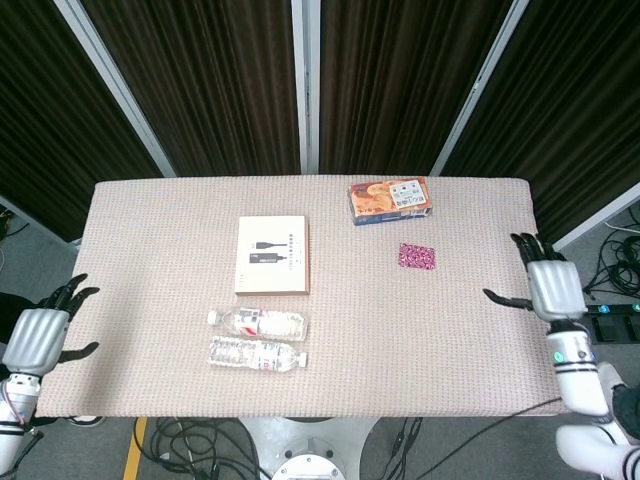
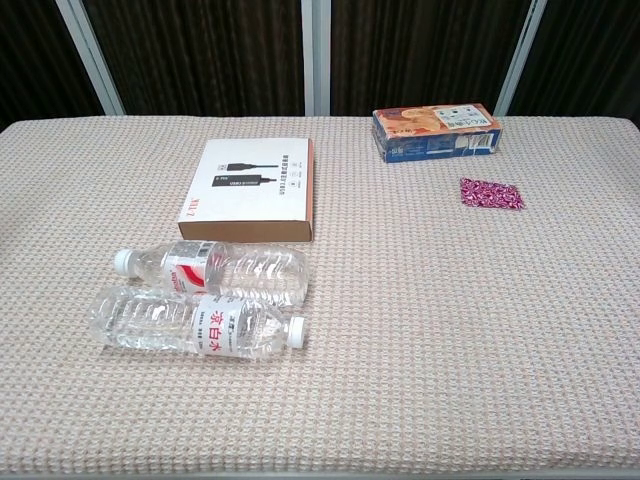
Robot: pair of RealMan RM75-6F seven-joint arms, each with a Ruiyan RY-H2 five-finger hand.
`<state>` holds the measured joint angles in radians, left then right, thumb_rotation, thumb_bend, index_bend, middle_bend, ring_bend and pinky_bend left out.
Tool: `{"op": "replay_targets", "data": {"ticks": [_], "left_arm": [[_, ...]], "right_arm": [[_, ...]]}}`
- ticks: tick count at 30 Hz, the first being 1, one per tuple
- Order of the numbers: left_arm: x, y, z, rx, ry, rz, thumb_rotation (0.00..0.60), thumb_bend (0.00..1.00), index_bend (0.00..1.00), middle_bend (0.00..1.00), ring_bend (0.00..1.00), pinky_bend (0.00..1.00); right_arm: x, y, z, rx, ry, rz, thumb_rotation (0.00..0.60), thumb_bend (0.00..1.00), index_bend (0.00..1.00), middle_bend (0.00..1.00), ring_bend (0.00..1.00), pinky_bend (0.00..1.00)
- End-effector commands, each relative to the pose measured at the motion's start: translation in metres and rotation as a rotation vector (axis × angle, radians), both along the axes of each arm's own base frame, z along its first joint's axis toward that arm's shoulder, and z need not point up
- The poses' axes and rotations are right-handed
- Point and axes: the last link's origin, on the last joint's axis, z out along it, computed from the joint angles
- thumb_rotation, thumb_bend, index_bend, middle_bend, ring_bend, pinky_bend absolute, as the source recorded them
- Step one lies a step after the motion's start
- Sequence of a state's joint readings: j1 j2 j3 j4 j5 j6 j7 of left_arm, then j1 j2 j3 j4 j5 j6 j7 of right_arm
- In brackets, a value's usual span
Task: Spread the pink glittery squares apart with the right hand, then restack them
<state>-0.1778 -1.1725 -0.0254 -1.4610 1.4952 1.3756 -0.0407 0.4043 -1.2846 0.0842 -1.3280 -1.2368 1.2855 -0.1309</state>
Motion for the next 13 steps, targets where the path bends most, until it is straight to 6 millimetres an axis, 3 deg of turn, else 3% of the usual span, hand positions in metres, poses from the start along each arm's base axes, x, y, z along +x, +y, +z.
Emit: {"op": "replay_targets", "data": {"ticks": [1, 6, 13], "left_arm": [[0.003, -0.004, 0.003, 0.007, 0.004, -0.005, 0.6, 0.0, 0.26, 0.19, 0.21, 0.39], [0.005, -0.006, 0.007, 0.01, 0.013, -0.004, 0.6, 0.0, 0.26, 0.19, 0.21, 0.39], [0.002, -0.005, 0.006, 0.004, 0.008, 0.004, 0.6, 0.0, 0.26, 0.19, 0.21, 0.39]], "right_arm": [[-0.023, 0.048, 0.016, -0.005, 0.003, -0.036, 0.04, 0.0, 0.0, 0.0, 0.0, 0.11], [-0.042, 0.073, 0.018, -0.038, 0.013, -0.071, 0.024, 0.0, 0.0, 0.0, 0.0, 0.02], [-0.056, 0.074, 0.011, -0.031, -0.006, -0.102, 0.019, 0.0, 0.0, 0.0, 0.0, 0.0]]}}
